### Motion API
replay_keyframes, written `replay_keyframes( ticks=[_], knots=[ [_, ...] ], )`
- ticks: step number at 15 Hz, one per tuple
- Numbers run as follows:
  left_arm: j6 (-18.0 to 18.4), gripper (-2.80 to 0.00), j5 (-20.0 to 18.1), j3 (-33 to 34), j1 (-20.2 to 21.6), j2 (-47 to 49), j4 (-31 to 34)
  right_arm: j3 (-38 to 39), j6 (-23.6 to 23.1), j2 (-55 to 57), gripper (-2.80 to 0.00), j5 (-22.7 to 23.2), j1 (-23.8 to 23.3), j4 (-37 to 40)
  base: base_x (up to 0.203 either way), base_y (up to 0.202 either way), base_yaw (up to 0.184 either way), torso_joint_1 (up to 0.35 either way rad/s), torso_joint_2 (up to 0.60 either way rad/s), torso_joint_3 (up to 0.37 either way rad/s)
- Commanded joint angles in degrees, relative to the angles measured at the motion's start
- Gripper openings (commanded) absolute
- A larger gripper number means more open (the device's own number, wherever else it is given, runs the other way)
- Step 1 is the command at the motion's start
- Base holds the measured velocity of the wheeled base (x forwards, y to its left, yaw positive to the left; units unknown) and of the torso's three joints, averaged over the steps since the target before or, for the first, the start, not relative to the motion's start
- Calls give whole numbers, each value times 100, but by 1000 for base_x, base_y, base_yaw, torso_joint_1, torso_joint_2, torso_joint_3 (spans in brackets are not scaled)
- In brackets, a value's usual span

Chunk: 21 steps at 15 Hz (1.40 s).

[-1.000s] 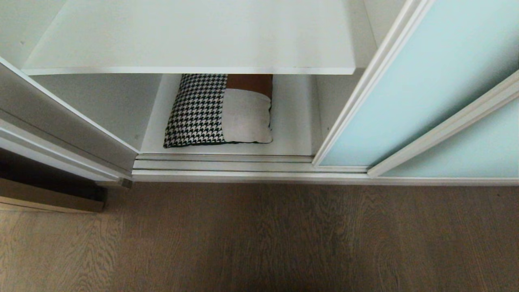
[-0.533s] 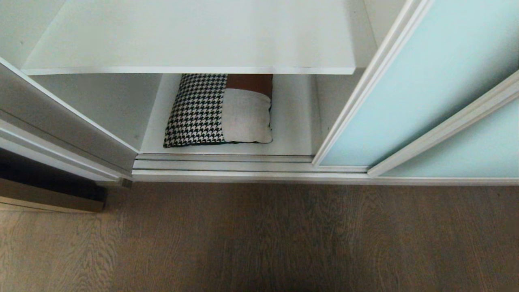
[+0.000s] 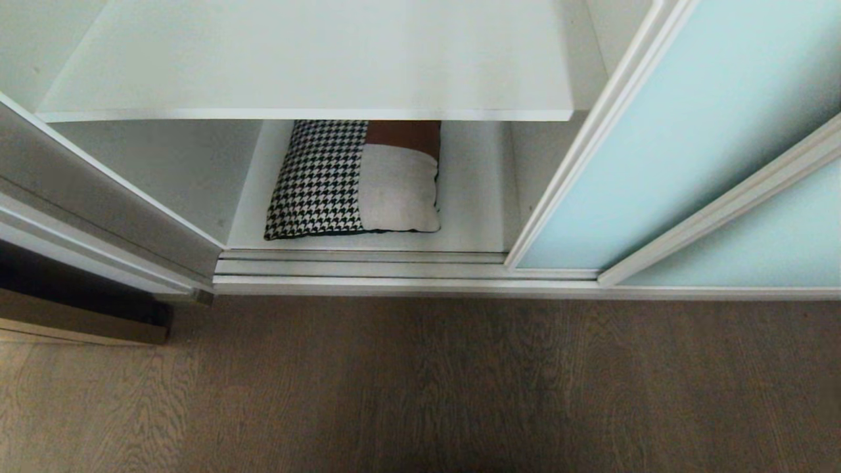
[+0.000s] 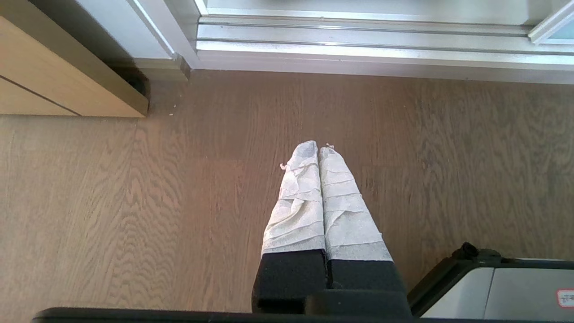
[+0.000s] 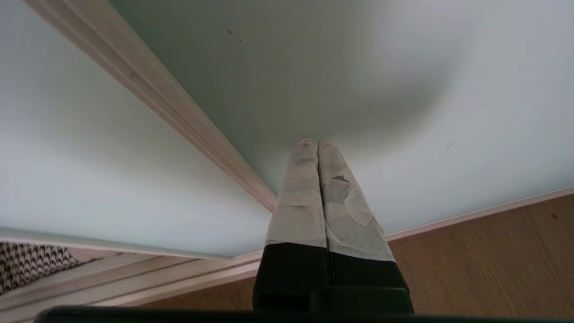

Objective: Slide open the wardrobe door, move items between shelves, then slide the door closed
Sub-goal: Close the door

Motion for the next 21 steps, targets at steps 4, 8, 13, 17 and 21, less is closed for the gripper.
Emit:
replay_keyframes(
  ticks=[4,8,13,17,21],
  knots=[
    [-2,-280,4,9,-9,7,-2,128,125,-238,-280,353,55,66,0,0,0,0,0,0],
    [-2,-280,4,9,0,7,-2,231,116,-333,-280,422,129,61,0,0,0,0,0,0],
    [-2,-280,4,9,0,7,-2,231,87,-446,-280,893,281,149,0,0,0,0,0,0],
    [-2,-280,4,9,0,7,-2,258,77,-663,-280,1314,949,505,0,0,0,0,0,0],
    [-2,-280,4,9,0,7,-2,419,34,-693,-280,1384,1890,566,0,0,0,0,0,0]
  ],
)
